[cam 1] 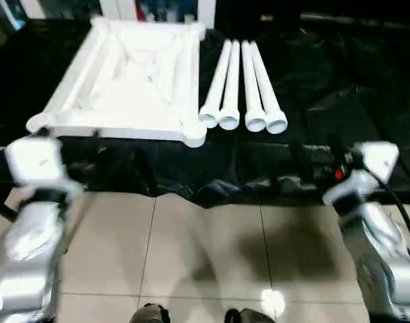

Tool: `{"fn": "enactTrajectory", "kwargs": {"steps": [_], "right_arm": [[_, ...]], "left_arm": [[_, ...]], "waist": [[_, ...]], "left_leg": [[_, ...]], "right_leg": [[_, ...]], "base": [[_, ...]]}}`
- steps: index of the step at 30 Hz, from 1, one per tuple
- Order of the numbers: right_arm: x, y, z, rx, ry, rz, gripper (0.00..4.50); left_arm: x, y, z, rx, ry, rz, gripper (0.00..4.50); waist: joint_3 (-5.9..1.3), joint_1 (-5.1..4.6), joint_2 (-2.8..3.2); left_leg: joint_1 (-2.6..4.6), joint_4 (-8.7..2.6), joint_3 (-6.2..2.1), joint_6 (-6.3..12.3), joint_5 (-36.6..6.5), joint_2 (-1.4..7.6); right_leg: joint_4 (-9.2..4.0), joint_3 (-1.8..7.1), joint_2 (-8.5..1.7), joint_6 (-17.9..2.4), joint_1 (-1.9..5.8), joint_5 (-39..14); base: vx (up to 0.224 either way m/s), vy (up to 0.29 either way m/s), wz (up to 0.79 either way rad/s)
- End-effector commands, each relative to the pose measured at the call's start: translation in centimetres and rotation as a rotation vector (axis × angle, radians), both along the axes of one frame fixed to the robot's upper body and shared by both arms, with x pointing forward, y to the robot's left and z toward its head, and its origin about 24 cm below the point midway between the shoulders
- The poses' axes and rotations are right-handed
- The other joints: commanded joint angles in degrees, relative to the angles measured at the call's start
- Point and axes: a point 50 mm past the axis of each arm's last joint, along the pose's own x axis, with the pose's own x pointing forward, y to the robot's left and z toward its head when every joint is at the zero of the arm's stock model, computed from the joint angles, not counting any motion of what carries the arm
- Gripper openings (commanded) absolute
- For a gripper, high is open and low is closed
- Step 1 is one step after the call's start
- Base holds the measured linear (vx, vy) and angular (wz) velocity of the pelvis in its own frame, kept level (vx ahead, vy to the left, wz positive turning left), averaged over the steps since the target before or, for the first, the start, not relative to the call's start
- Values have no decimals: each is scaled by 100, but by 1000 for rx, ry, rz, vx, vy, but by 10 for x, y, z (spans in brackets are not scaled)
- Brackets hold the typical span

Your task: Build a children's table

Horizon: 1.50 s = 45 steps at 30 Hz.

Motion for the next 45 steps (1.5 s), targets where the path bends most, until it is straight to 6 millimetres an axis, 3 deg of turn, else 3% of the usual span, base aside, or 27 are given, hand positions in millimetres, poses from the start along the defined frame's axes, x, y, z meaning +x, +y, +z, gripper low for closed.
{"fn": "enactTrajectory", "kwargs": {"steps": [1,9,12,15,16,17,19,21,22,23,24,25,27,28,29,30,31,34,35,36,37,38,39,41,43,44,45], "right_arm": [[4,3,-17,-6,91,11,442],[9,26,-21,-21,113,108,442],[12,35,-35,-60,145,120,442],[13,37,-37,-60,151,116,442],[17,40,-38,-59,153,106,442],[18,41,-38,-62,153,107,442],[21,44,-38,-73,150,112,442],[24,45,-39,-80,150,115,442],[25,46,-39,-80,150,113,442],[25,46,-39,-80,150,113,442],[25,46,-38,-63,148,113,442],[26,47,-37,-58,144,116,442],[25,47,-37,-57,138,128,442],[25,47,-37,-59,138,128,442],[25,47,-37,-65,136,128,442],[24,46,-37,-70,135,126,442],[25,46,-37,-75,132,119,442],[25,47,-37,-84,126,115,442],[25,47,-37,-85,126,115,442],[25,47,-37,-88,125,116,442],[25,48,-37,-89,125,116,442],[25,48,-37,-90,125,117,442],[25,48,-37,-90,125,117,442],[25,48,-37,-92,125,111,442],[25,46,-37,-90,126,101,442],[25,46,-38,-89,126,99,442],[25,46,-38,-89,126,99,442]], "left_arm": [[9,-14,-12,-19,72,-22,450],[29,-34,-14,44,110,-111,450],[29,-31,-15,26,122,-104,450],[29,-30,-16,25,126,-100,450],[30,-27,-21,19,145,-75,450],[31,-28,-22,16,150,-71,450],[34,-30,-24,15,160,-72,450],[37,-36,-24,12,157,-97,450],[38,-37,-24,11,157,-102,450],[38,-37,-24,11,157,-102,450],[39,-37,-25,9,159,-101,450],[40,-37,-26,9,163,-99,450],[42,-38,-29,0,174,-100,450],[42,-38,-29,0,174,-101,450],[42,-38,-29,1,175,-103,450],[43,-39,-29,2,175,-105,450],[43,-39,-30,4,176,-106,450],[45,-39,-32,8,177,-106,450],[45,-39,-32,9,177,-106,450],[45,-39,-32,9,178,-107,450],[45,-39,-32,9,179,-107,450],[45,-39,-32,9,179,-108,450],[45,-39,-32,9,179,-108,450],[44,-39,-34,13,188,-111,450],[44,-39,-36,14,195,-114,450],[43,-40,-36,15,197,-116,450],[43,-40,-36,15,197,-116,450]], "waist": [[-548,27,86],[-568,26,115],[-549,39,125],[-441,-5,165],[-419,58,234],[-362,52,352],[-475,7,231],[-499,12,359],[-538,26,422],[-630,-114,524],[-661,-353,521],[-644,-238,516],[-564,-194,434],[-567,-194,275],[-658,-46,-13],[-590,85,-96],[-634,252,-64],[-692,294,55],[-667,293,119],[-699,267,324],[-746,137,587],[-820,-173,700],[-878,-192,560],[-815,-173,487],[-770,-203,334],[-694,-193,82],[-762,-136,-116]], "left_leg": [[117,-303,-209,479,307,385],[63,-330,-239,72,-546,368],[181,-405,-255,-197,-1683,381],[483,-434,-243,-214,-3046,317],[124,-479,-381,24,-3006,202],[190,-516,-371,-3,-3238,216],[-127,-340,-493,373,-2210,124],[-116,-331,-549,478,-1875,137],[-23,-407,-600,555,-1847,134],[579,-476,-580,309,-2149,396],[1060,-679,-1121,444,-2231,829],[1202,-584,-1133,846,-1984,911],[1000,-656,-883,1346,-1957,781],[864,-641,-622,1253,-2186,439],[528,-330,-308,1052,-2139,-67],[466,65,-204,959,-1915,-276],[78,536,-423,889,-1037,-230],[-412,702,-648,537,49,-150],[-436,571,-667,543,277,-113],[-293,66,-621,587,748,4],[263,-316,-804,691,274,249],[854,-432,-1423,1432,-746,680],[1035,-352,-1567,1900,-783,830],[837,-332,-1345,2542,-190,691],[718,-397,-1100,2598,91,536],[435,-310,-723,2059,-642,146],[216,-165,-582,1705,-1116,-166]], "right_leg": [[-224,334,-411,-1413,315,836],[-311,352,-420,-1189,326,-133],[-447,327,-442,-969,332,-1771],[-737,178,-343,-702,290,-3655],[-787,-59,-493,-442,659,-4047],[-924,-152,-520,-213,610,-4591],[-1045,-351,-790,-15,1089,-4623],[-1091,-506,-771,-189,1177,-4078],[-1055,-592,-615,-395,1210,-3465],[-898,-466,-370,-600,809,-2914],[-88,-399,-36,-740,331,-1295],[264,-241,-56,-370,-5,-747],[396,-133,-122,-161,-105,-301],[24,-20,-218,-321,52,23],[-399,395,-423,-463,582,-645],[-724,734,-634,-757,699,-1974],[-862,1151,-1072,-1346,1119,-3150],[-693,908,-809,-1927,1295,-1696],[-684,772,-684,-1968,1251,-1454],[-615,377,-314,-1656,1142,-1312],[-371,-30,106,-993,796,-1280],[464,-161,250,-459,163,-1371],[604,-77,161,-250,-7,-1300],[857,-19,38,373,-271,-593],[660,77,-50,340,-336,39],[-8,311,-231,-7,-23,433],[-201,555,-303,81,371,-15]], "base": [[0,0,0],[-20,1,0],[0,0,0],[0,0,0],[0,0,0],[22,29,24],[36,35,34],[67,27,50],[85,19,62],[174,2,50],[174,2,50],[211,0,26],[149,-11,14],[130,-51,7],[146,-103,17],[146,-103,17],[188,-101,21],[188,-66,6],[180,-6,7],[180,-6,7],[189,63,0],[219,84,-1],[219,84,-1],[177,21,0],[142,0,-3],[136,-77,-3],[136,-77,-3]]}}
